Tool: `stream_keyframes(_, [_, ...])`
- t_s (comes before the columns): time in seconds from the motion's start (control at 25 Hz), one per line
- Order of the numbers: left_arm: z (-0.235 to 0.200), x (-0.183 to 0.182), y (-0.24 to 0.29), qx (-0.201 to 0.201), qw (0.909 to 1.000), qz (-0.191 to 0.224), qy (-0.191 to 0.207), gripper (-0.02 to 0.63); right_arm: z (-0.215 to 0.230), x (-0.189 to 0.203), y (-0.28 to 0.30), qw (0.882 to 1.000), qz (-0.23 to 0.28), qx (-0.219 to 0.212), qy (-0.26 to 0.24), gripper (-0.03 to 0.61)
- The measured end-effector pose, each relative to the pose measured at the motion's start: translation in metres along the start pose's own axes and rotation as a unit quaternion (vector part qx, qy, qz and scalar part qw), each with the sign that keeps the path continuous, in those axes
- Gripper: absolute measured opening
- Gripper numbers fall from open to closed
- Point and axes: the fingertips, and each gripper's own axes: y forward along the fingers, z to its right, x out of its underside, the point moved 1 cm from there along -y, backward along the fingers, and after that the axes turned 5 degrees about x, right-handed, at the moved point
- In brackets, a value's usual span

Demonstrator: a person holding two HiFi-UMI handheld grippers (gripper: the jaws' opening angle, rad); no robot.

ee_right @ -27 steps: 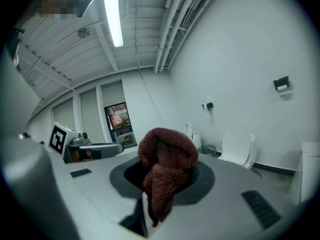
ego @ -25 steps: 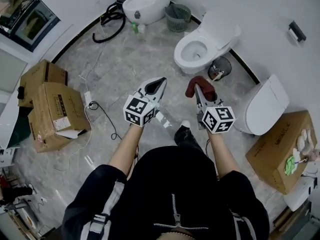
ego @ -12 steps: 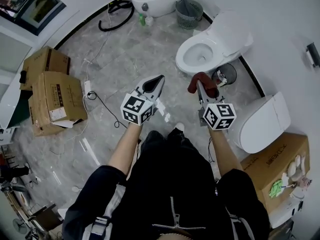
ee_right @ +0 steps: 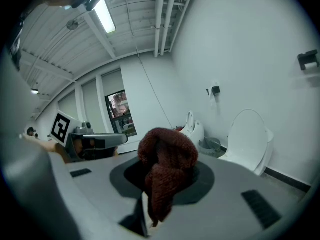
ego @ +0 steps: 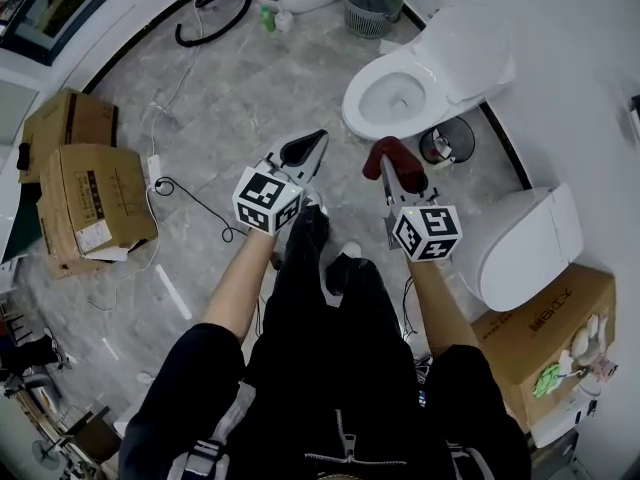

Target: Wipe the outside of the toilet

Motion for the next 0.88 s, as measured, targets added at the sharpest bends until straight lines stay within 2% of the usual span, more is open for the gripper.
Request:
stream_keyframes(0.32, [-0.081, 0.095, 0.059, 0.031, 0.9992, 0.006, 0.026, 0.003, 0.045, 0.098, 0.096, 1.0, 0.003, 0.02, -0.008, 0.092])
stream_keyframes(0.48, [-0.107, 0.155, 0.098, 0.07, 0.997, 0.015, 0.03, 0.003, 0.076, 0.166, 0.141, 1.0, -0.011, 0.026, -0.009, 0.092])
stream_keyframes(0.68, [-0.136, 0.244, 0.139, 0.082, 0.9961, -0.003, 0.032, 0.003, 0.104, 0.26, 0.183, 0.999, -0.035, 0.028, -0.005, 0.091])
stream_keyframes(0.88, [-0.158, 0.308, 0.17, 0.103, 0.9927, -0.004, 0.063, 0.003, 0.118, 0.327, 0.225, 0.999, -0.03, 0.01, -0.031, 0.091])
